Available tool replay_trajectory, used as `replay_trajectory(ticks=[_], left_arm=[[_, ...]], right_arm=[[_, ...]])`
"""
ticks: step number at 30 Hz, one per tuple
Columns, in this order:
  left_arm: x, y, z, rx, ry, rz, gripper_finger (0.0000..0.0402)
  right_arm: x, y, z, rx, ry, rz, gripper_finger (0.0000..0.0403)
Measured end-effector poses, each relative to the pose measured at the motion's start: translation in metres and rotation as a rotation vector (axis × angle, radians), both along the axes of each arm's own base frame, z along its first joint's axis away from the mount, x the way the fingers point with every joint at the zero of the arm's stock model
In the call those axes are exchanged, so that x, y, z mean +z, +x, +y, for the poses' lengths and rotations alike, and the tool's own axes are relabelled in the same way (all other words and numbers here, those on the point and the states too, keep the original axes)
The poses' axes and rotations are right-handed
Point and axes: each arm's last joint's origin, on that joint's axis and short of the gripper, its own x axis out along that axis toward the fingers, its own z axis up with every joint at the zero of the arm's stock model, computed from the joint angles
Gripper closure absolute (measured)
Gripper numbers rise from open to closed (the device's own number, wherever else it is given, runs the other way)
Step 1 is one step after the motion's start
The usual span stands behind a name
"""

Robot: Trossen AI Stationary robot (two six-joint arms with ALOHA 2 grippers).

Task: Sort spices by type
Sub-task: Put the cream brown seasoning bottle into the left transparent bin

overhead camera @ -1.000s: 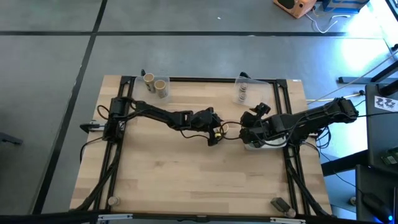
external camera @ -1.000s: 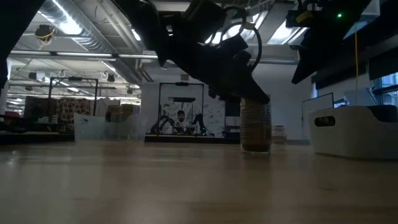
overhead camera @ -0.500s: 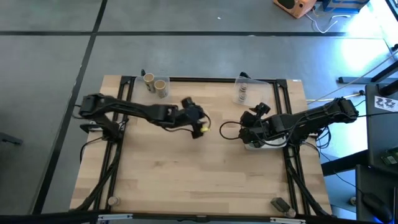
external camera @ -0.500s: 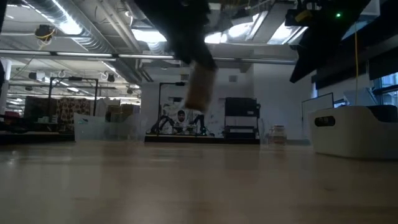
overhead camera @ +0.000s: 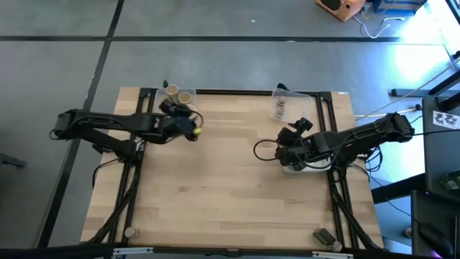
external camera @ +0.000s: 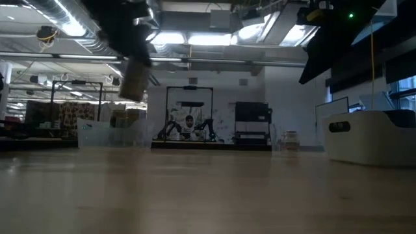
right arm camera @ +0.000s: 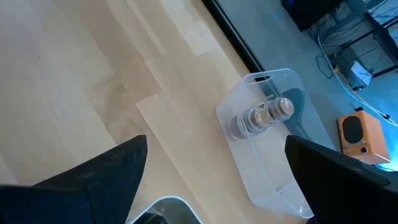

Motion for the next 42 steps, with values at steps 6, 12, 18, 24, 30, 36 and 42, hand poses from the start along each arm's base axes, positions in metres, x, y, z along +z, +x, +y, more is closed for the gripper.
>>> replay_trajectory(ticks=[6,12,18,24,30,36,42], left_arm=[[-0.02,-0.037,0.017,0.214,0.098,-0.062,0.0139],[-0.042,-0.049,0.037,0.328,0.141,-0.133,0.0139],[-0.06,-0.055,0.058,0.396,0.137,-0.216,0.0135],[-0.078,-0.063,0.068,0.434,0.079,-0.274,0.0136],[-0.1,-0.073,0.069,0.486,0.035,-0.283,0.0126],[-0.108,-0.077,0.069,0.508,0.033,-0.314,0.0123],[-0.108,-0.077,0.069,0.507,0.041,-0.299,0.0122]], right_arm=[[0.0,0.001,0.0,-0.002,-0.002,-0.015,0.0023],[0.001,0.001,0.0,-0.007,-0.013,-0.021,0.0023],[0.001,0.001,0.0,-0.008,-0.017,-0.023,0.0023],[0.001,0.001,0.0,-0.008,-0.017,-0.022,0.0023],[0.001,0.001,0.0,-0.006,-0.018,-0.02,0.0023],[0.001,0.001,0.0,-0.006,-0.018,-0.02,0.0023],[0.001,0.001,0.0,-0.007,-0.017,-0.022,0.0023]])
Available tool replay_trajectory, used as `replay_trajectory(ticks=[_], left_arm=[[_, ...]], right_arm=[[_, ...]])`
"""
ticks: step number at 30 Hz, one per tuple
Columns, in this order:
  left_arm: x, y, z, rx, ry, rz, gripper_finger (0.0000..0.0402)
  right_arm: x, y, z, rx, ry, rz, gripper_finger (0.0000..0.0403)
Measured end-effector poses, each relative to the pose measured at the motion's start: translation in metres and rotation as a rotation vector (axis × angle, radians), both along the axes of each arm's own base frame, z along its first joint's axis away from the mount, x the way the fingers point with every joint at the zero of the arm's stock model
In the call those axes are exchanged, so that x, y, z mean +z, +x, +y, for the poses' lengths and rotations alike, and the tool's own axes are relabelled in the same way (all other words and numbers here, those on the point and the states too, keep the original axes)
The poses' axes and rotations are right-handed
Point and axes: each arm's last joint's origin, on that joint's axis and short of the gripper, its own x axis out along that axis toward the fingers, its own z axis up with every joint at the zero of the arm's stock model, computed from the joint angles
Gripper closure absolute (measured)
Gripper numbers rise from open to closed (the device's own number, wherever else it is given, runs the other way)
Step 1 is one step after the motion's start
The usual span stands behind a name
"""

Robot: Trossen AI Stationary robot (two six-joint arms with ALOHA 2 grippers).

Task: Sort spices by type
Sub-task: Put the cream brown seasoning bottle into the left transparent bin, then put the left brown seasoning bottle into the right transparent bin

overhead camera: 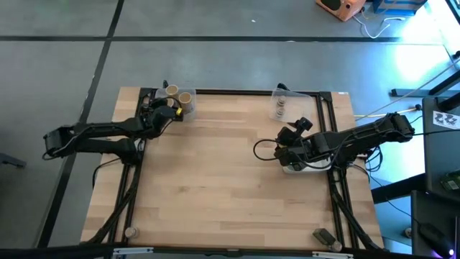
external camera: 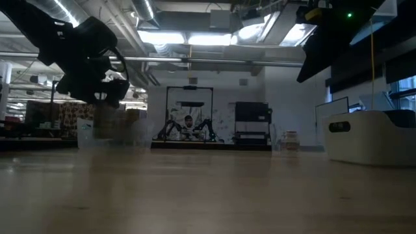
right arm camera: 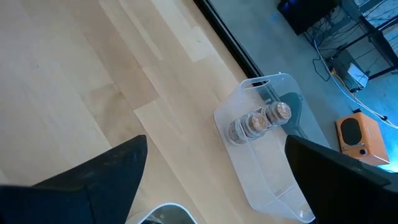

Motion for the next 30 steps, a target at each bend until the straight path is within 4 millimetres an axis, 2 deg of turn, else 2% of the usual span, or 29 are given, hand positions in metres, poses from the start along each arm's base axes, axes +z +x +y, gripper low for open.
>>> replay_trajectory(ticks=[5,9,14,17,25,30], left_arm=[[0.0,0.0,0.0,-0.014,0.002,0.039,0.0119],[-0.001,-0.001,0.002,-0.027,0.004,0.117,0.0098],[-0.001,-0.002,0.003,0.01,0.004,0.05,0.0065],[0.003,0.0,0.002,-0.026,-0.004,0.065,0.006],[0.053,0.018,-0.013,-0.334,-0.021,-0.075,0.0065],[0.083,0.029,-0.037,-0.726,-0.07,-0.163,0.0065]], right_arm=[[0.0,0.0,0.0,-0.001,0.0,-0.001,0.0023],[0.0,0.0,0.0,-0.001,0.001,-0.002,0.0023],[0.0,0.0,0.0,-0.001,0.001,-0.002,0.0023],[0.0,0.0,0.0,-0.001,0.001,-0.002,0.0023],[0.0,0.0,0.0,-0.001,0.001,-0.002,0.0023],[0.0,0.0,0.0,-0.001,0.001,-0.002,0.0023]])
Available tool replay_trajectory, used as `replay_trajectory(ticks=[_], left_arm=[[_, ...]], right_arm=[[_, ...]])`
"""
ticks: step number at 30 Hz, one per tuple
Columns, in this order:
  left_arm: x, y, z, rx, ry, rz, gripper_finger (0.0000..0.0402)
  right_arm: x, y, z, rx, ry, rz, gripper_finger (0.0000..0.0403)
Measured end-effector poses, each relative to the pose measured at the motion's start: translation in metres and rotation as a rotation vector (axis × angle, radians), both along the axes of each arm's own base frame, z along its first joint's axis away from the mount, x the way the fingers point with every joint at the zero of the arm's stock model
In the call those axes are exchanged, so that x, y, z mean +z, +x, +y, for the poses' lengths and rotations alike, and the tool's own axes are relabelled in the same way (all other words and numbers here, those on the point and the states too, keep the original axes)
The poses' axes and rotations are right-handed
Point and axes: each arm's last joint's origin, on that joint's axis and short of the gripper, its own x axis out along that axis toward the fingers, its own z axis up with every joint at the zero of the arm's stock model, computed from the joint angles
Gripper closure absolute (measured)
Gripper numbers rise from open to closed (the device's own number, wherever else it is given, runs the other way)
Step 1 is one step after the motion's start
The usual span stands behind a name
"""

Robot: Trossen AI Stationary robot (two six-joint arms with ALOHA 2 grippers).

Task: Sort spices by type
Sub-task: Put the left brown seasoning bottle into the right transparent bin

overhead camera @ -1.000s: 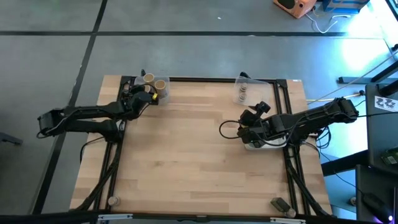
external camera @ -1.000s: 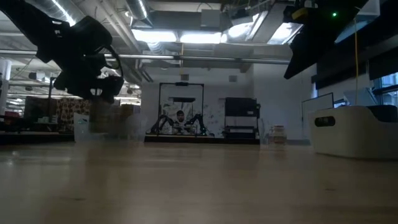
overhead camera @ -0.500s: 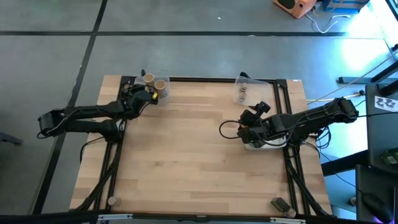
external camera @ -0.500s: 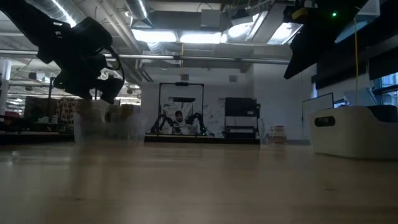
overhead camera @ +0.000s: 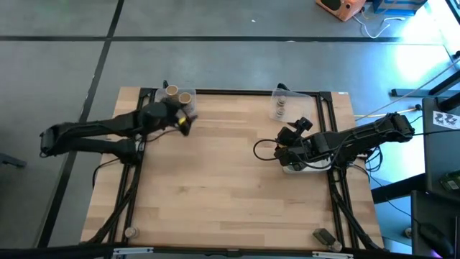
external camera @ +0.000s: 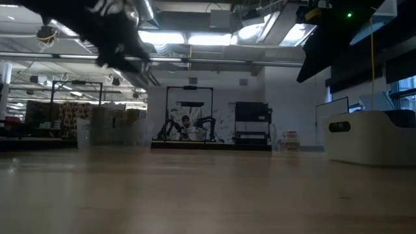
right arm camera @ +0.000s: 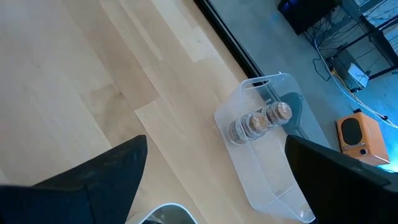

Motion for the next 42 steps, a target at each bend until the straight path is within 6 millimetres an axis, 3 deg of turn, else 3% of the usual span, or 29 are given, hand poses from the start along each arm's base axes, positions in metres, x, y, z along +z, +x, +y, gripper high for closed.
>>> replay_trajectory(ticks=[3,11,18,26,33,38,42], left_arm=[[0.01,0.005,-0.013,-0.168,-0.001,-0.043,0.0066],[0.024,0.022,-0.03,-0.299,0.022,-0.239,0.0066],[0.027,0.049,-0.066,-0.591,0.058,-0.33,0.0066],[0.025,0.083,-0.12,-0.817,0.078,-0.09,0.0066],[0.025,0.103,-0.179,-0.905,0.085,0.259,0.0066],[0.031,0.098,-0.221,-0.932,-0.03,0.446,0.0066],[0.033,0.08,-0.252,-0.901,-0.156,0.559,0.0066]], right_arm=[[0.0,0.0,0.0,0.0,0.0,0.0,0.0023],[0.0,0.002,0.001,0.01,0.035,-0.02,0.0023],[0.001,0.009,0.011,0.078,0.168,-0.08,0.0023],[0.008,0.016,0.045,0.228,0.187,-0.224,0.0023],[-0.001,0.028,0.075,0.309,0.206,-0.296,0.0023],[-0.011,0.039,0.097,0.361,0.237,-0.355,0.0023],[-0.016,0.046,0.11,0.388,0.262,-0.407,0.0023]])
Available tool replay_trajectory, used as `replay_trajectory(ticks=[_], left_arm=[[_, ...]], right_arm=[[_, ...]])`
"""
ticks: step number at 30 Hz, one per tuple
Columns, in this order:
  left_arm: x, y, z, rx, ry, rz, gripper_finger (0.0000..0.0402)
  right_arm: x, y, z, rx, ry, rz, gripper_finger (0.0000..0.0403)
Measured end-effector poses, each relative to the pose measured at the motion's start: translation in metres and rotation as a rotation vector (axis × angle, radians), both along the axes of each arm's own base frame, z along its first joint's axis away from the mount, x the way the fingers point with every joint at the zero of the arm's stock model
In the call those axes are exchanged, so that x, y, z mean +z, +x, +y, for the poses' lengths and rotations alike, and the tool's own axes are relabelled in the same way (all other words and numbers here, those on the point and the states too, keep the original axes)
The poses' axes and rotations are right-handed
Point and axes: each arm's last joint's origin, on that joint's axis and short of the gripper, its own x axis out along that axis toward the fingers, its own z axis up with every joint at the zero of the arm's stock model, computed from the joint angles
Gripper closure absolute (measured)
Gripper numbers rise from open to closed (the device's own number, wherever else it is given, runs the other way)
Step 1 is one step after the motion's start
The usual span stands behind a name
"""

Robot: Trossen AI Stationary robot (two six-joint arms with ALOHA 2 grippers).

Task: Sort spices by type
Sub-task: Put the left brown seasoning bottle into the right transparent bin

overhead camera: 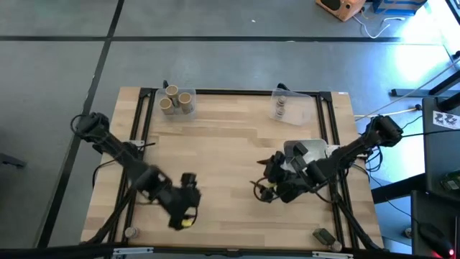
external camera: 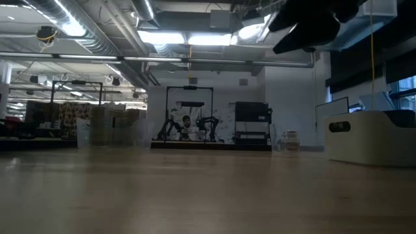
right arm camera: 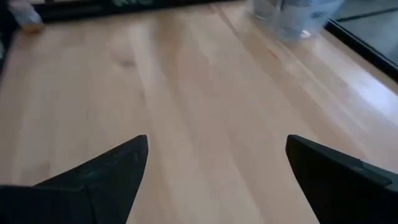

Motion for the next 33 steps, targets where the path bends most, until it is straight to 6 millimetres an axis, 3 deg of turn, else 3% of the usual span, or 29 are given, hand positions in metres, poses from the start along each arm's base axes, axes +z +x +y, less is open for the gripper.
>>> replay_trajectory(ticks=[8,17,26,33], left_arm=[[-0.02,-0.055,-0.051,0.175,-0.186,0.342,0.0066],[-0.057,-0.107,-0.081,0.251,-0.041,0.75,0.0066],[-0.086,-0.122,-0.098,0.234,0.074,0.889,0.0066],[-0.093,-0.13,-0.107,0.227,0.065,0.911,0.0066]], right_arm=[[-0.009,0.019,0.011,0.005,0.069,-0.105,0.0023],[-0.025,0.033,0.031,0.068,0.163,-0.17,0.0023],[-0.028,0.035,0.045,0.102,0.208,-0.232,0.0023],[-0.026,0.034,0.05,0.108,0.217,-0.255,0.0023]])
